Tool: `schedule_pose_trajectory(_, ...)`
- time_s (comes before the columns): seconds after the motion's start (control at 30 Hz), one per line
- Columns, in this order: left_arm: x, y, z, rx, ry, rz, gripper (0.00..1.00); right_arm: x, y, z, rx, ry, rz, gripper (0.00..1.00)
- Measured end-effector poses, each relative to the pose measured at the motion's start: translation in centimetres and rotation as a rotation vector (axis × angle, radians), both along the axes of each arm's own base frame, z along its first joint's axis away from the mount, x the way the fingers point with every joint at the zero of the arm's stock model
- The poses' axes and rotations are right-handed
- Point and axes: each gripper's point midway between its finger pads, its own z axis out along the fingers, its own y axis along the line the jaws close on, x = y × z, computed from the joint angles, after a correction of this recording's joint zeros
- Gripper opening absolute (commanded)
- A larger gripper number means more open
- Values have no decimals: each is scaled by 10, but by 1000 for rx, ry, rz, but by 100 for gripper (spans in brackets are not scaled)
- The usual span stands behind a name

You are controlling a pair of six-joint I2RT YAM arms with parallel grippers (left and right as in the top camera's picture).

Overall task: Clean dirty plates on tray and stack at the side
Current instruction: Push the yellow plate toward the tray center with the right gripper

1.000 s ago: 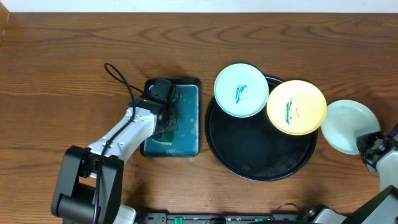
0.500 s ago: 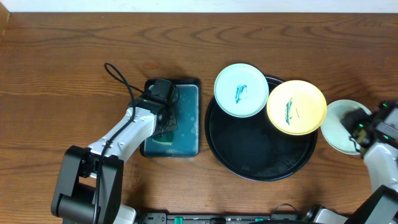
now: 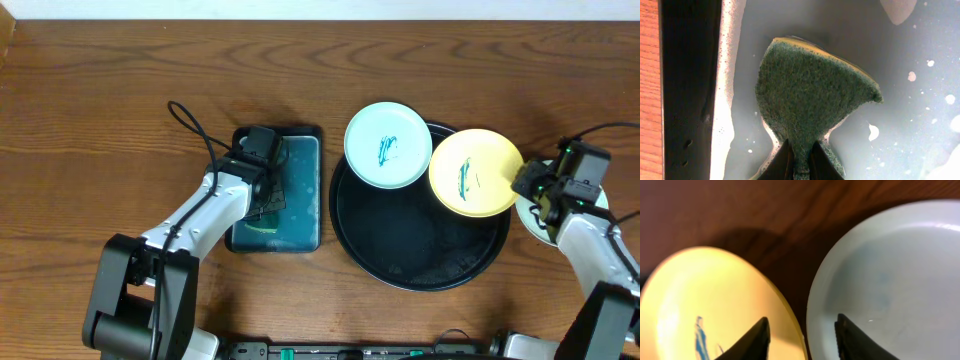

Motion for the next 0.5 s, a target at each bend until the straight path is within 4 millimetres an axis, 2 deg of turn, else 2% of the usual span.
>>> schedule_pose_trajectory(0.17,0,0,0,0,0,0,8,-4,2,-19,5,57,9,12)
schedule_pose_trajectory(0.27,0,0,0,0,0,0,9,-5,4,-21,6,65,17,3)
schedule_pose_trajectory(0.5,0,0,0,0,0,0,9,-10,7,-14,8,71,23,1)
